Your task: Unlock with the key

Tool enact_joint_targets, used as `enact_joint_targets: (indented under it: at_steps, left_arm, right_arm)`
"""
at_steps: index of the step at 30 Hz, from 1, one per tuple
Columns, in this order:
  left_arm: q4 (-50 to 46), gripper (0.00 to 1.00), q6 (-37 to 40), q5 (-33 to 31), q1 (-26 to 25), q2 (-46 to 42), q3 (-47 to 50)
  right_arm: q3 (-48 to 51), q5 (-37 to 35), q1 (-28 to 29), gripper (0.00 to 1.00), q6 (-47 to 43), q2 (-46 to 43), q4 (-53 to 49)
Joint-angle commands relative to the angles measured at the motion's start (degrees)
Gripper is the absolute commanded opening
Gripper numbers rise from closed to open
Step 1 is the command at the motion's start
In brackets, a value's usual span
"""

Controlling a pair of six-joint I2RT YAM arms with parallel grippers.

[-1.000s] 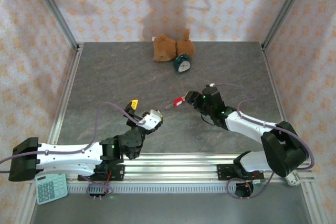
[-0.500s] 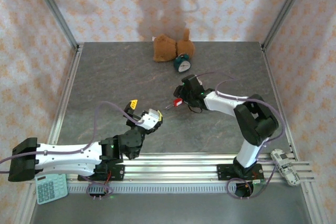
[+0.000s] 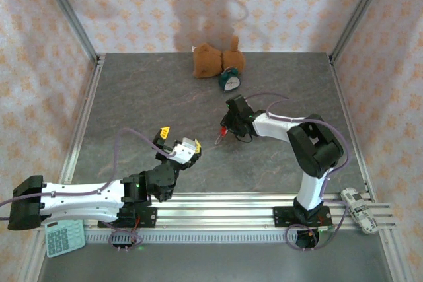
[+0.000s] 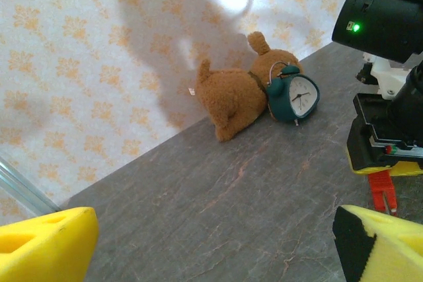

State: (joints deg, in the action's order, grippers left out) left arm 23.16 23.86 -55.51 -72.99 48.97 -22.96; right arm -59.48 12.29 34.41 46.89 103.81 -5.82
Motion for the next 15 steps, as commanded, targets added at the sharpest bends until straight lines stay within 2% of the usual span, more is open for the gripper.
enact_joint_targets:
  at_steps: [1, 9, 15]
  left_arm:
    - [-0.2, 0.93, -0.5, -1.0, 0.3, -0.3, 0.6]
    - [-1.1, 0.92, -1.2, -0.8, 0.3, -0.6, 0.5]
    - [-1.4, 0.92, -1.4, -0.2, 0.3, 0.7, -0.3]
  right_arm:
    - [2.4, 0.0, 0.1, 0.22, 0.6, -1.8, -0.8]
    - [7.6, 1.7, 0.2, 0.09, 1.7, -5.6, 3.6]
    - [17.0, 6.9, 0.6, 0.04, 3.5, -9.7, 22.2]
